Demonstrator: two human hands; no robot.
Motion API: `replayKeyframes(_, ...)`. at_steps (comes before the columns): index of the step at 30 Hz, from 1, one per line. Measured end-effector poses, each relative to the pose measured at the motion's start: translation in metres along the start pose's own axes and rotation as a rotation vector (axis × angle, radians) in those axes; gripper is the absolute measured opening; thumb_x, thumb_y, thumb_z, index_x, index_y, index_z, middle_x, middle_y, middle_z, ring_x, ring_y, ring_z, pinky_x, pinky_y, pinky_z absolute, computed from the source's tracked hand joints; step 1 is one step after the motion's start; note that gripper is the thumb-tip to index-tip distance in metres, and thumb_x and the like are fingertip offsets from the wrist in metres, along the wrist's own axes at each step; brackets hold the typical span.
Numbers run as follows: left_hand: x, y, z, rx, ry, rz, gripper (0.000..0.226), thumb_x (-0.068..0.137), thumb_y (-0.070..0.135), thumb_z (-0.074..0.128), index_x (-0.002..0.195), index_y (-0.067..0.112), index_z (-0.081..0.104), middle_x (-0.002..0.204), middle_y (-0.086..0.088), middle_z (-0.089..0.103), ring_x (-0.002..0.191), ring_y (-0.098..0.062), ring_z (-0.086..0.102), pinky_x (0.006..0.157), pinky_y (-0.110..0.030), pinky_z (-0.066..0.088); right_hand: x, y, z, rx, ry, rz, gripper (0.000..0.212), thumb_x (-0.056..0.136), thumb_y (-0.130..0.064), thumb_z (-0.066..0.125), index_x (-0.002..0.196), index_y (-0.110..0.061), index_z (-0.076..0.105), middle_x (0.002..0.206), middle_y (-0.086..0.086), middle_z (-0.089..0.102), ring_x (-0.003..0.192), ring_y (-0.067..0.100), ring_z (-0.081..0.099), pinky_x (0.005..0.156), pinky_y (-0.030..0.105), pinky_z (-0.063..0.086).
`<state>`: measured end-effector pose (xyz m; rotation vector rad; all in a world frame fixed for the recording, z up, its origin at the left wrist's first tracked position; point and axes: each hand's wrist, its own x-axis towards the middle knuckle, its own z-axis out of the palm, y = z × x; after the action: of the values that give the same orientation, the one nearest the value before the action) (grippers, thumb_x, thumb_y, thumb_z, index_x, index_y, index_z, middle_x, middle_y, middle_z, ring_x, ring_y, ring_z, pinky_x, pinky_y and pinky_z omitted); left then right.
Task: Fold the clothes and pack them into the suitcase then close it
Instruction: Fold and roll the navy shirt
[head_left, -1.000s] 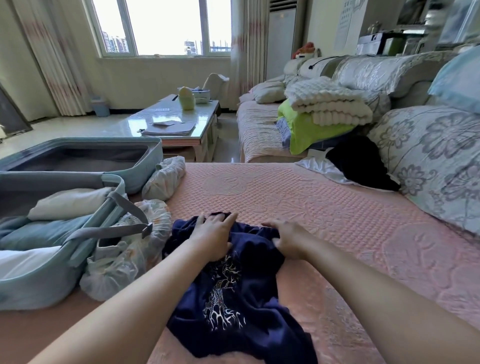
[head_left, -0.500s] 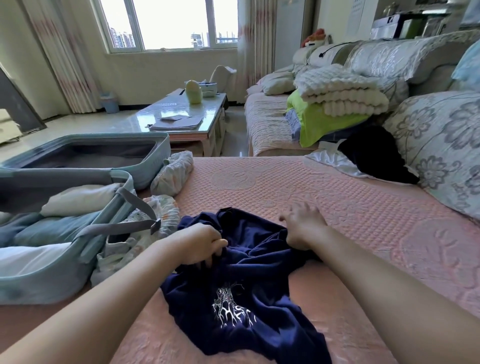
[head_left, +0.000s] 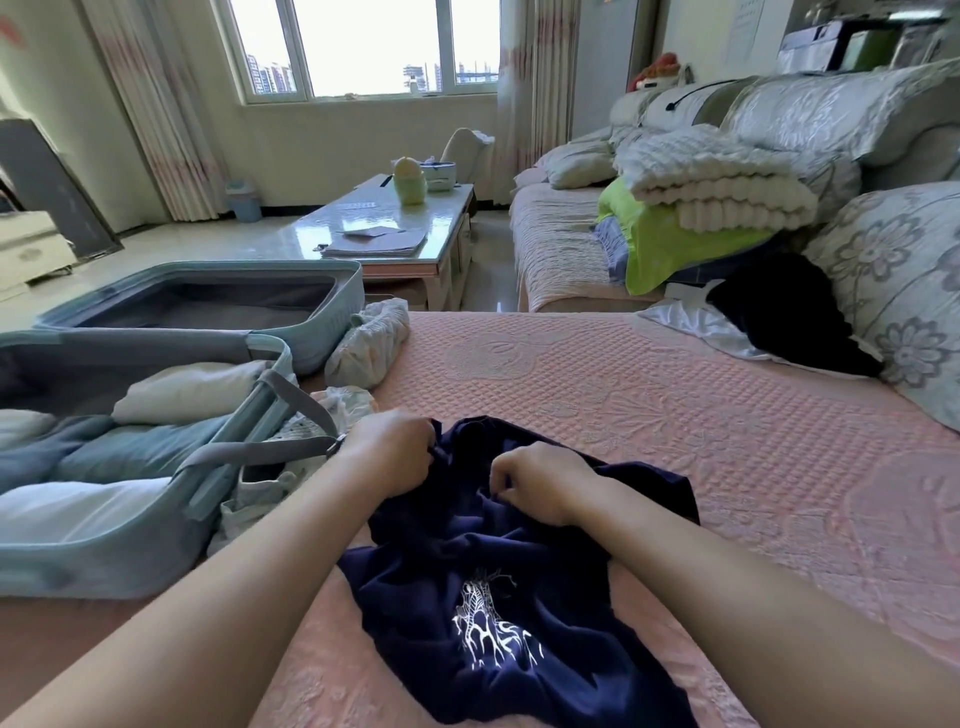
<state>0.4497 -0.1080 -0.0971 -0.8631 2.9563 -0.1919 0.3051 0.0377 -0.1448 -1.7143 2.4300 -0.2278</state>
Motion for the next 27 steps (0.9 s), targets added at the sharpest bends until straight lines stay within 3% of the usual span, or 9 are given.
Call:
replayKeyframes(4,0.002,-0.01,-0.015,-0.138,0.177,-0.107,0.027,0.092,0.037,0.045,0.107,0.022,0.061,0.116,-0.003,0.059,0.105,-0.03,0.06,0.079,-0.034,0.044,0.009,0.003,-0.004,0.045,0.084,0.093,0.017,0.094,-0.034,0.052,0.105,-0.03,0.064,0.114,0.001,0.068,0.107,0.028,0.062,0.084,0.035,0.048)
replayKeyframes(6,0.003,-0.014,-0.024,-0.203,0.392,-0.214,0.027,0.093,0.031,0.045,0.11,0.014,0.057,0.115,-0.011,0.06,0.103,-0.036,0.061,0.076,-0.037,0.041,0.013,0.004,-0.003,0.158,0.104,0.173,0.017,0.098,-0.031,0.048,0.109,-0.025,0.06,0.112,0.006,0.067,0.104,0.03,0.062,0.083,0.035,0.047)
replayKeyframes(8,0.008,-0.022,-0.032,-0.347,0.581,-0.336,0.023,0.095,0.019,0.045,0.112,0.006,0.053,0.113,-0.019,0.057,0.101,-0.043,0.06,0.077,-0.042,0.044,0.019,0.007,-0.007,0.35,0.266,0.298,0.016,0.1,-0.025,0.045,0.107,-0.018,0.058,0.104,0.009,0.067,0.097,0.031,0.062,0.081,0.037,0.05)
replayKeyframes(11,0.017,-0.031,-0.033,-0.45,0.553,-0.492,0.024,0.093,0.005,0.045,0.116,0.002,0.046,0.12,-0.023,0.049,0.107,-0.047,0.056,0.086,-0.05,0.044,0.032,0.025,-0.024,0.67,0.648,0.551,0.015,0.101,-0.018,0.047,0.108,-0.011,0.058,0.103,0.01,0.067,0.096,0.029,0.062,0.081,0.033,0.046)
replayKeyframes(13,0.021,-0.028,-0.027,-0.357,0.402,-0.526,0.044,0.087,-0.001,0.049,0.129,0.007,0.038,0.133,-0.021,0.037,0.121,-0.043,0.047,0.097,-0.051,0.042,0.038,0.042,-0.03,0.82,0.698,0.589,0.016,0.1,-0.017,0.049,0.113,-0.015,0.058,0.106,0.003,0.067,0.097,0.024,0.062,0.085,0.029,0.046)
replayKeyframes(16,0.031,-0.007,-0.017,-0.274,0.264,-0.252,0.063,0.085,-0.004,0.05,0.141,0.023,0.04,0.146,-0.012,0.033,0.132,-0.035,0.038,0.108,-0.047,0.039,0.036,0.059,-0.021,0.91,0.458,0.455,0.049,0.094,-0.003,0.048,0.14,-0.019,0.044,0.135,0.005,0.058,0.121,0.022,0.058,0.105,0.035,0.045)
replayKeyframes(19,0.046,0.022,0.0,-0.395,0.08,0.143,0.046,0.093,0.009,0.05,0.132,0.031,0.058,0.137,-0.003,0.055,0.123,-0.028,0.054,0.105,-0.038,0.043,0.025,0.071,-0.008,0.776,0.267,0.394,0.069,0.087,0.001,0.047,0.151,-0.019,0.032,0.142,0.009,0.055,0.13,0.023,0.053,0.11,0.032,0.039)
replayKeyframes(23,0.06,0.053,0.038,-0.267,-0.279,0.044,0.05,0.1,0.042,0.043,0.148,0.03,0.039,0.151,-0.006,0.042,0.135,-0.032,0.043,0.111,-0.044,0.038,0.001,0.083,-0.011,0.476,0.138,0.443,0.062,0.075,-0.046,0.064,0.132,-0.023,0.057,0.131,0.002,0.06,0.123,0.022,0.057,0.105,0.036,0.044)
replayKeyframes(27,0.065,0.07,0.039,-0.147,-0.07,-0.001,0.043,0.102,0.042,0.037,0.139,0.022,0.046,0.141,-0.009,0.047,0.13,-0.032,0.044,0.103,-0.045,0.038,-0.024,0.092,-0.021,0.196,-0.058,0.526,0.078,0.062,-0.062,0.069,0.125,-0.019,0.053,0.128,0.007,0.052,0.121,0.029,0.051,0.096,0.037,0.046)
